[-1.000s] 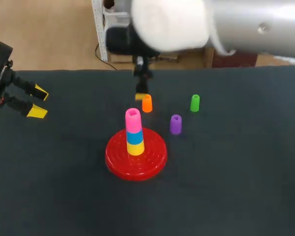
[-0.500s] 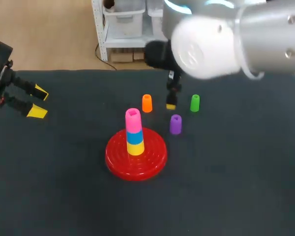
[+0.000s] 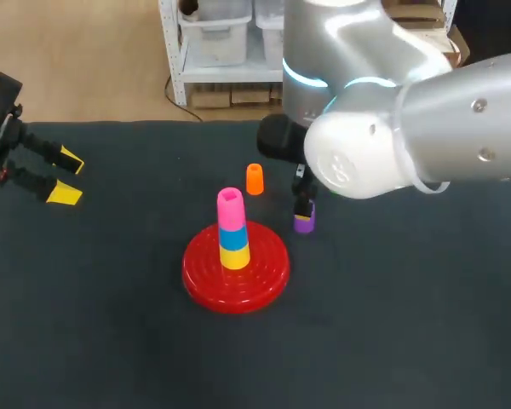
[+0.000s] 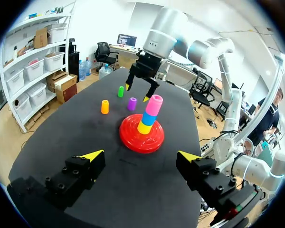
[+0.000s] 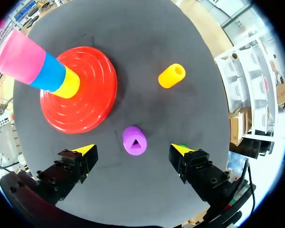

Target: Pick up and stack the cylinders on the red base in this order: pink,purple,orange,green

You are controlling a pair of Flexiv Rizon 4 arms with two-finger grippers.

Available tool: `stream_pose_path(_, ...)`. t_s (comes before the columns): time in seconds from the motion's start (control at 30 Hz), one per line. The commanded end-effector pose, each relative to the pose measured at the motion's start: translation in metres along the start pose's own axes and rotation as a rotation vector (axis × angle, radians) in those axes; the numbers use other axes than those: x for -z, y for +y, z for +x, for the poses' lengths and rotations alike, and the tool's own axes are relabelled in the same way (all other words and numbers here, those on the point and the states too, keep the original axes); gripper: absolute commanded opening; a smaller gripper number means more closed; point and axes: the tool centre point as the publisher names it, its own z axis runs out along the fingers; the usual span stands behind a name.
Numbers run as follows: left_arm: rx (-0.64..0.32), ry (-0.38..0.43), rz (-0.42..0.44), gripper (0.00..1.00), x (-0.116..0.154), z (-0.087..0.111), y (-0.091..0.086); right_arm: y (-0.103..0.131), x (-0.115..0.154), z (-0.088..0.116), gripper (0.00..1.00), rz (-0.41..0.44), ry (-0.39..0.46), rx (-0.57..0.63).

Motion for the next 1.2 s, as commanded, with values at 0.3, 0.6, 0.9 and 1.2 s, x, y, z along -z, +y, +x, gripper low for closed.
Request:
stream_pose_path(0.3, 0.0, 0.002, 0.004, 1.0, 0.0, 0.0, 0.002, -0.005, -0.011, -0.003, 1.0, -0.085, 0.039, -0.031)
stream_pose_path(0.6, 0.0, 0.002, 0.004, 1.0, 0.0, 0.0, 0.002, -0.006, -0.012, -0.004, 1.0, -0.094, 0.036, -0.037)
stream_pose_path(0.9, 0.0, 0.002, 0.004, 1.0, 0.0, 0.0, 0.002, 0.0, -0.018, -0.001, 0.96, -0.105, 0.03, -0.054)
stream_pose_path(1.2, 0.0, 0.002, 0.004, 1.0, 0.0, 0.0, 0.002, 0.0, -0.022, 0.002, 0.38, -0.107, 0.033, -0.069)
